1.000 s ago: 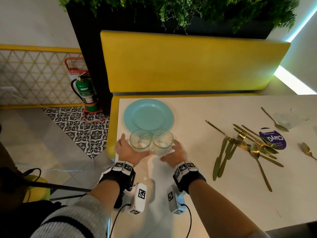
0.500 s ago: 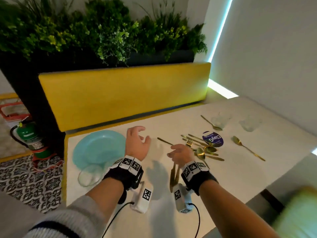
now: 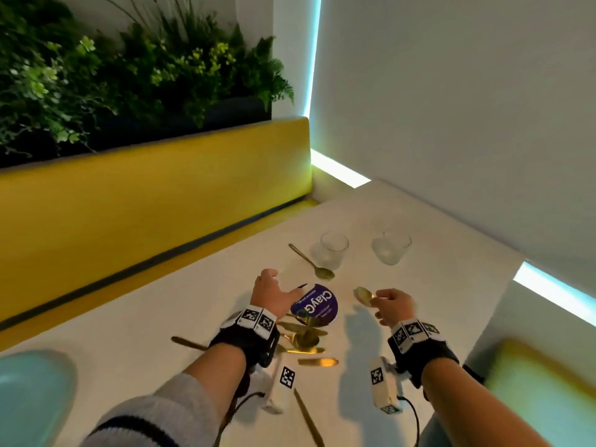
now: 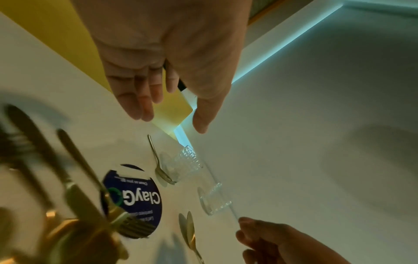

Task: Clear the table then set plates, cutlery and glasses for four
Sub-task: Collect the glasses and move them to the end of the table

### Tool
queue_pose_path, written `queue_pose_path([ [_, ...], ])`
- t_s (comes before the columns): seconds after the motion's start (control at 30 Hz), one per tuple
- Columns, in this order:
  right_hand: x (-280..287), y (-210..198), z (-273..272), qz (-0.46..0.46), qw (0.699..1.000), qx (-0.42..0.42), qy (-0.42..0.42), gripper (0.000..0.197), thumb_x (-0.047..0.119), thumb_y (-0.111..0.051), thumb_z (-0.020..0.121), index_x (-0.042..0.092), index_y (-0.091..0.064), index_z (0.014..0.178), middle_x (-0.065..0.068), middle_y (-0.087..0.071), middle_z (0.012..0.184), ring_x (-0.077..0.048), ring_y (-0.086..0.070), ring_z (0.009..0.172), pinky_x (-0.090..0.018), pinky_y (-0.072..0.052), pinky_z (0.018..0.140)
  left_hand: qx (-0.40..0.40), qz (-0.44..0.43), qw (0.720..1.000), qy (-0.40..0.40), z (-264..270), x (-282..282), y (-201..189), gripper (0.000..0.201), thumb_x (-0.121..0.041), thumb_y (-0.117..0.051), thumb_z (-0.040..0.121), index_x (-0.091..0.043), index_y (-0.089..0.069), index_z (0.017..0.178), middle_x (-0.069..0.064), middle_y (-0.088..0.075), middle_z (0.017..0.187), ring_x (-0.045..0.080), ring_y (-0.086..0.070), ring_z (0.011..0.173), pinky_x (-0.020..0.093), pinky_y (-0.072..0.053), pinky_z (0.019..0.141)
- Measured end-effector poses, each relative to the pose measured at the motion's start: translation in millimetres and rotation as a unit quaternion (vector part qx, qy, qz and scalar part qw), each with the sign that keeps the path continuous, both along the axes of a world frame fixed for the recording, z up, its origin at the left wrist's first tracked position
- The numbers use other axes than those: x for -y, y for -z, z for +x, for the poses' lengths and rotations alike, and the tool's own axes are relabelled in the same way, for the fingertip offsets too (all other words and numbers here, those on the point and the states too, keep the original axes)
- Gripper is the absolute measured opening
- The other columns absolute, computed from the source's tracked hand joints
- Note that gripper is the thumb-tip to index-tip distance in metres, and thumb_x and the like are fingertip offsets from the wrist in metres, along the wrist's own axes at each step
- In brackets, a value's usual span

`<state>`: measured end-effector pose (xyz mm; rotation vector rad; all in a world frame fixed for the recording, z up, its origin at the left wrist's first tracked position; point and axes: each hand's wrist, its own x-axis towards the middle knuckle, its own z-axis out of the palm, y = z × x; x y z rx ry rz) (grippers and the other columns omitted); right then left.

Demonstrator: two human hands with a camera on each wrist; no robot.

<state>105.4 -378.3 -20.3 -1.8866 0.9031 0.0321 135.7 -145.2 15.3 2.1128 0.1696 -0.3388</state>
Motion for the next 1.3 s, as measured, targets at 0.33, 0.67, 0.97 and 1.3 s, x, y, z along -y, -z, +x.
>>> queue_pose_path([
  [0.33,130,45,104,-0.022,0.998,-0.026,0.047,0.044,0.020,-0.068,0.082,0.011,-0.054,0.122,-0.018,-0.068,0.096,-0.027,-0.062,0.076,-0.042,-0.056,0.082,-0.036,0.026,0.999,-0.004,103,118,60,0.088,-0.039,-0.078,0.071,-0.004,-0.035,0.139,0.012,-0.045,0.141,0.026,-0.043,0.131,0.031,-0.036,0.105],
  [0.67,163,80,147,-0.038,0.996,-0.057,0.058,0.075,0.024,-0.077,0.073,0.011,-0.039,0.136,-0.018,-0.058,0.127,-0.036,-0.061,0.109,-0.047,-0.051,0.094,-0.019,0.048,0.997,-0.052,162,163,97,0.100,-0.033,-0.087,0.054,-0.012,-0.037,0.138,0.010,-0.050,0.137,0.029,-0.042,0.130,0.038,-0.041,0.107],
  [0.97,150,69,169,-0.069,0.997,0.004,0.035,0.101,0.028,-0.088,0.059,0.015,-0.031,0.142,-0.011,-0.048,0.138,-0.030,-0.045,0.128,-0.038,-0.038,0.105,0.048,0.073,0.996,-0.021,169,160,101,0.080,-0.038,-0.084,0.058,-0.008,-0.051,0.125,0.008,-0.062,0.120,0.025,-0.056,0.114,0.038,-0.043,0.102],
  [1.3,134,66,170,-0.075,0.992,0.023,0.094,0.082,0.026,-0.084,0.066,0.013,-0.041,0.135,-0.015,-0.053,0.133,-0.031,-0.050,0.123,-0.036,-0.041,0.103,0.032,0.021,0.998,-0.040,155,132,90,0.094,-0.056,-0.078,0.039,-0.018,-0.055,0.122,0.001,-0.065,0.115,0.021,-0.059,0.109,0.038,-0.054,0.091],
])
